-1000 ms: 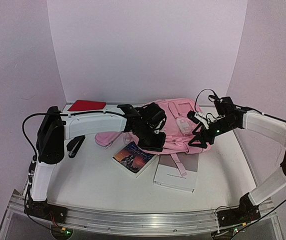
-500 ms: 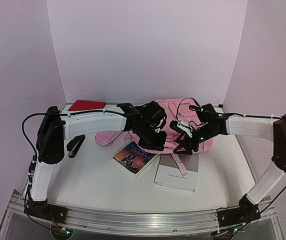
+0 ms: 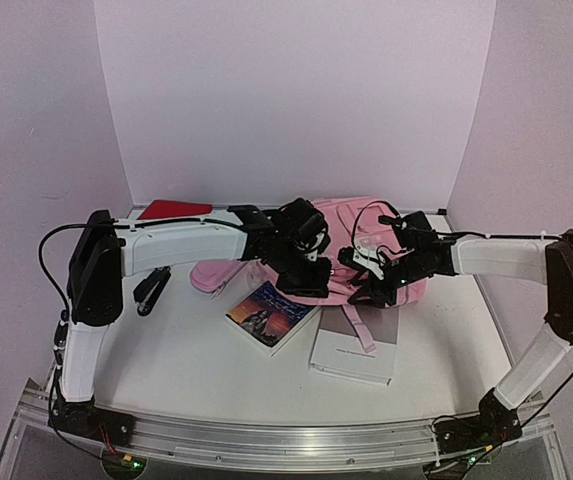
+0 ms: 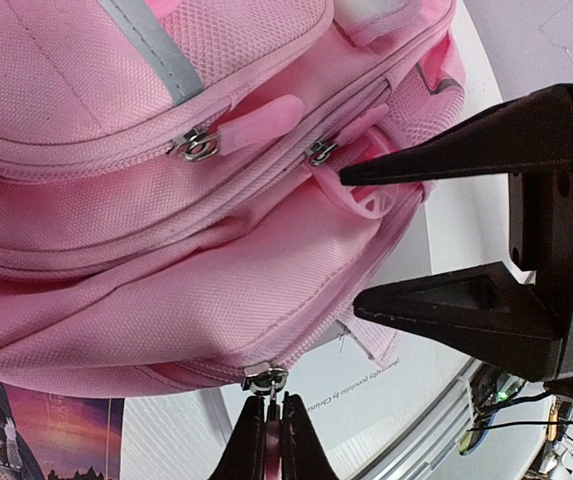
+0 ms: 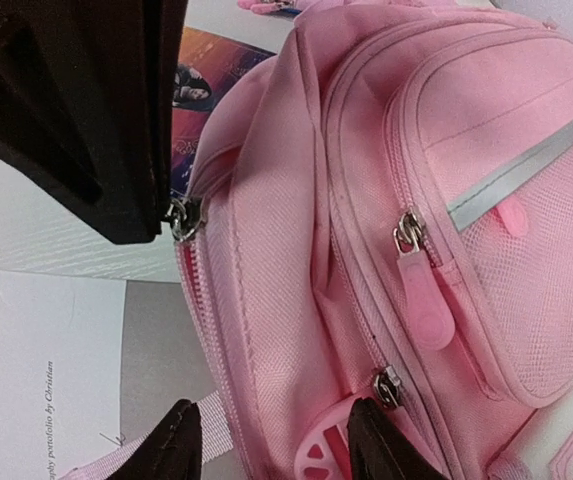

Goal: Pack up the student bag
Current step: Unzip the student bag at the center of the board.

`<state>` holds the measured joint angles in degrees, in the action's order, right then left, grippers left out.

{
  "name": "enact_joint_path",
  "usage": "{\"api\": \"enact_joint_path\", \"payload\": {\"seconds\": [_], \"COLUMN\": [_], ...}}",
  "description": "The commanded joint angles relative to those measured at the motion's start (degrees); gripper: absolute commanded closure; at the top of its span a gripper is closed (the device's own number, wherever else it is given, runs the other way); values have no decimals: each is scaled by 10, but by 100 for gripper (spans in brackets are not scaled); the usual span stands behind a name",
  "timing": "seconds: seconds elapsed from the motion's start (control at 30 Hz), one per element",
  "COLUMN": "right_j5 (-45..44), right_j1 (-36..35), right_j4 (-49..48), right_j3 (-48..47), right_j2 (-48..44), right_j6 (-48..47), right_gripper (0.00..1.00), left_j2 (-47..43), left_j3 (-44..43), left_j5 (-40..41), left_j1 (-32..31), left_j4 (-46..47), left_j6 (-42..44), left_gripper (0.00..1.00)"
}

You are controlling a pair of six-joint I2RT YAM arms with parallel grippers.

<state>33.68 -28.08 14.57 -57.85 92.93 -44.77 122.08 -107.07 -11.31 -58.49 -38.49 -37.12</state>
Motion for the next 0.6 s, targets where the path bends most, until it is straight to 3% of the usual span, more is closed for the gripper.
{"api": "enact_joint_path", "payload": {"seconds": [0.0,0.1,0.37,0.57], "right_j5": [-18,-43,-26,24], "right_j1": [-5,-4,35,113], "right_j4": [-18,-21,-17,-8], "right_j3": [8,-1,-35,-79], "right_j2": [-8,-5,-68,-94], "right_j6": [-27,-39,-42,-72], "right_gripper": [58,98,100,100], "left_j2": [-65,-74,-137,-201], "left_j3": [-8,2,45,75], "left_j5": [-36,-35,38,81], "left_j1": [-3,2,34,59], "left_j4": [52,54,2,-31], "left_j6": [-1,-6,8,26], "left_gripper": [100,100,100,100]}}
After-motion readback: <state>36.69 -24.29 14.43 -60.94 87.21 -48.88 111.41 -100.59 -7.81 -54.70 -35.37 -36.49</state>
